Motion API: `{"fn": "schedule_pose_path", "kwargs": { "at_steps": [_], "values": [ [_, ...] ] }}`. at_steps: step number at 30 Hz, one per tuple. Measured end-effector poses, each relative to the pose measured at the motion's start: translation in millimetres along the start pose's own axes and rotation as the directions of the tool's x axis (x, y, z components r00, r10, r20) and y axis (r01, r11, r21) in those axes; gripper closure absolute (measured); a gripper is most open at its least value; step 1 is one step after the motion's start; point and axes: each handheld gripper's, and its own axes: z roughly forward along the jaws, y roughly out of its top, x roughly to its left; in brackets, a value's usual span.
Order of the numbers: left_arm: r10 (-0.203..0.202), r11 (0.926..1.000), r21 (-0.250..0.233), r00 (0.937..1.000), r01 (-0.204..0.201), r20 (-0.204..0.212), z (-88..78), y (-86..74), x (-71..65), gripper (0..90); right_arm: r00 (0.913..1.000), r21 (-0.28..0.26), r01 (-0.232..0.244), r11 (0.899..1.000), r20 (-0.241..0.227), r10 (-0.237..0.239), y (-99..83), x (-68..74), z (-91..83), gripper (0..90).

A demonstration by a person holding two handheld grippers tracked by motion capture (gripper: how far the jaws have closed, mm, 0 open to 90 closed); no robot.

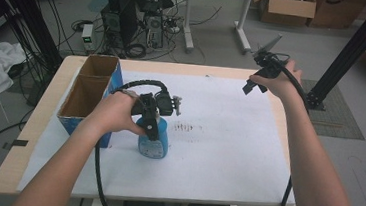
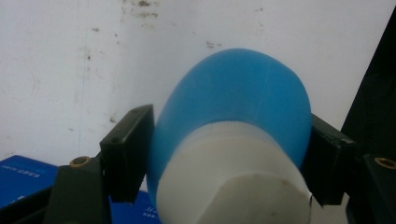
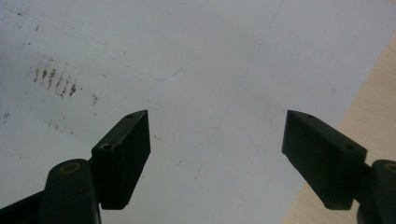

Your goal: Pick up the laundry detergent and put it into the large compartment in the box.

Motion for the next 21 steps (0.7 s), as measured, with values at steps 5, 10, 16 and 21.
{"fn": "schedule_pose_path", "kwargs": {
  "at_steps": [5,10,16,21],
  "values": [
    [0.005,1.0,-0.006,1.0,-0.005,0.005,-0.5,-0.5,0.8,31.0,1.0,0.002,0.006,1.0,0.002,-0.006,0.1,-1.0,0.6,24.1],
    [0.012,0.9999,-0.003,0.9999,-0.012,0.008,-1.0,-0.5,1.0,32.0,1.0,0.001,0.008,1.0,0.003,-0.008,0.5,-0.5,0.9,24.2],
    [0.024,0.9997,-0.008,0.9997,-0.024,0.003,-1.6,-1.9,-0.2,32.7,0.9999,0.003,0.01,1.0,0.004,-0.01,0.7,-0.5,1.4,24.2],
    [0.028,0.9996,-0.007,0.9996,-0.028,-0.005,-2.6,-2.4,-1.9,33.6,1.0,0.002,0.004,1.0,0.0,-0.004,1.0,0.8,1.3,24.2]
  ]
}}
